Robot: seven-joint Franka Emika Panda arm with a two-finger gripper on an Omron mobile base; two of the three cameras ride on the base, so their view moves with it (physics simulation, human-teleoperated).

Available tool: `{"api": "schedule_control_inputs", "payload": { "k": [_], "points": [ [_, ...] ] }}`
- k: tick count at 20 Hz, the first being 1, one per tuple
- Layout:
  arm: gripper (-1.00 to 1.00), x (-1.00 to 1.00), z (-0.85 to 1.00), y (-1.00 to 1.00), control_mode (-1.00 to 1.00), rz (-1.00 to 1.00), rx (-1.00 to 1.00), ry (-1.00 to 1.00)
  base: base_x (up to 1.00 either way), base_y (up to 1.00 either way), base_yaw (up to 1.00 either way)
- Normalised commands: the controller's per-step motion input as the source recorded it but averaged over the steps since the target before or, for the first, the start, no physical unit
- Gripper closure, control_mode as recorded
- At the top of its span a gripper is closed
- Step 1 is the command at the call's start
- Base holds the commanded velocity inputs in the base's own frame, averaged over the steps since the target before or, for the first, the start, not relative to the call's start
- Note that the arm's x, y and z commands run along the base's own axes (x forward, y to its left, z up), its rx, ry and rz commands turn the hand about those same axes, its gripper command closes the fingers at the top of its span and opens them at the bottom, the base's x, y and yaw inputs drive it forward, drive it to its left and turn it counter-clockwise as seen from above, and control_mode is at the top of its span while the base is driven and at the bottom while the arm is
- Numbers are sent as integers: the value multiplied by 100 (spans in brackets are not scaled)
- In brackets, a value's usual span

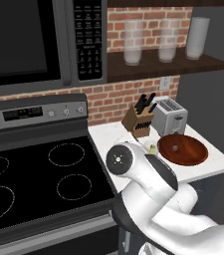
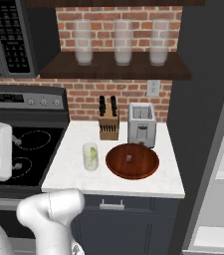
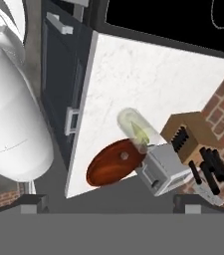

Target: Grab a lemon wedge from the fridge and one ice cube from the ice bowl, and put them in the glass of lemonade.

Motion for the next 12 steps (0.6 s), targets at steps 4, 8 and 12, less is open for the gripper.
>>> {"api": "schedule_control_inputs", "payload": {
  "k": [4,8,12],
  "points": [
    [-100,37,0,4,-100,-2,-1,19,0,0,0],
    [-100,25,0,5,-100,0,-1,14,0,0,0],
    [-100,5,0,5,-100,0,0,5,0,0,0]
  ]
}}
